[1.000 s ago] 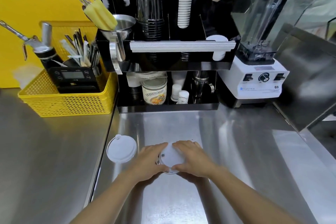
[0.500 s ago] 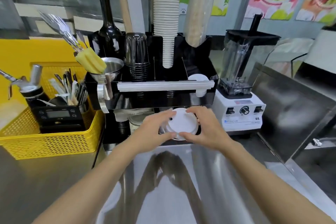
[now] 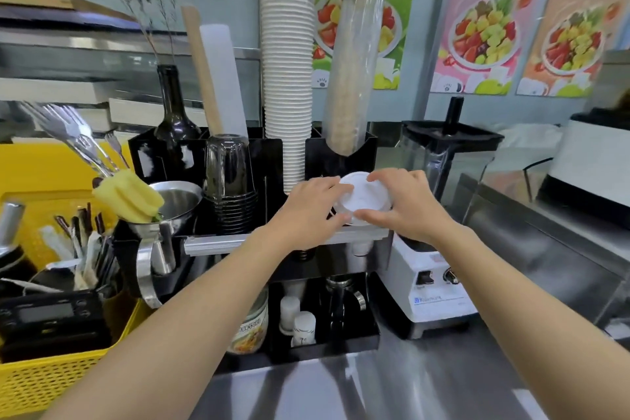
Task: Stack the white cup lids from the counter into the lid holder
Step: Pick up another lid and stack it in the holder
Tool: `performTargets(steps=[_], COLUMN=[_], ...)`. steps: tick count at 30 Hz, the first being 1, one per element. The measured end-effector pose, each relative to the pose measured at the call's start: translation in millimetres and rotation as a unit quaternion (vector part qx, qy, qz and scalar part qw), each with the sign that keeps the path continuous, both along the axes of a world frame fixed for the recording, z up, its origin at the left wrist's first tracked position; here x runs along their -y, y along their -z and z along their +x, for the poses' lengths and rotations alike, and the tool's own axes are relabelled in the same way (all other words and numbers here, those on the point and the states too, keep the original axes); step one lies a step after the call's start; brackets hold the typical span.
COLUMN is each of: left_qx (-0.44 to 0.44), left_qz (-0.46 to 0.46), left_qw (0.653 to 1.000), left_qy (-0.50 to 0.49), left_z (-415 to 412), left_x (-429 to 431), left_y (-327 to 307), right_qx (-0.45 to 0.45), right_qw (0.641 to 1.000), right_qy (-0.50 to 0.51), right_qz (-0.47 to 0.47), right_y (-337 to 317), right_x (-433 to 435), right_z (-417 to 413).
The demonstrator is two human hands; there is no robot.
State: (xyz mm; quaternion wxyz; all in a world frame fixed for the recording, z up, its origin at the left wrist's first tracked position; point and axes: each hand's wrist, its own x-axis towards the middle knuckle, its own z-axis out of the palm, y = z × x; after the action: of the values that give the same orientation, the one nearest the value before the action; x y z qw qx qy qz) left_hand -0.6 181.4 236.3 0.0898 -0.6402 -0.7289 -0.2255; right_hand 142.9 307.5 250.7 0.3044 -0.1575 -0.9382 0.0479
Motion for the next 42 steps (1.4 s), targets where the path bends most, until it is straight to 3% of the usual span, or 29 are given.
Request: performTargets(steps=[9,12,16,19,29,32,37,42], left_qx=[-0.043,-0.054,-0.044,-0.042,-0.088,-0.098,-0.062,-0.028], left_qz=[-0.044,-0.061,-0.063,-0.073,-0.090,-0.068,0.053,0.095], left_qw=[0.998,0.997,0.997,0.996,0.992,0.993,0.997,0.994], left_qy=[-0.003,0.000,0.007,0.015,0.009,0.004,-0.014,-0.041], left_z=[-12,-13,-13,-12,-10,-7,-7,-8], left_x=[-31,-35,-37,-36,-34,-26,15,84], left_y=[14,21,27,29,31,32,43,73], right_qx=[0.090,0.117,0.173,0.226,0.241,0.179,-0.028,-0.052], right_qw=[0.995,0.990,0.983,0.971,0.967,0.981,0.999,0.994], right_qy=[0.047,0.047,0.061,0.076,0.080,0.061,-0.016,-0.100], right_qz=[-0.009,-0.066,-0.009,-0.034,0.003,0.049,0.039,0.010], right_y=[10,15,17,23,21,19,34,71], right_x=[-31,-34,-37,-37,-35,-29,6,64], right_z=[-32,-34,-39,-43,-42,-34,-21,-21])
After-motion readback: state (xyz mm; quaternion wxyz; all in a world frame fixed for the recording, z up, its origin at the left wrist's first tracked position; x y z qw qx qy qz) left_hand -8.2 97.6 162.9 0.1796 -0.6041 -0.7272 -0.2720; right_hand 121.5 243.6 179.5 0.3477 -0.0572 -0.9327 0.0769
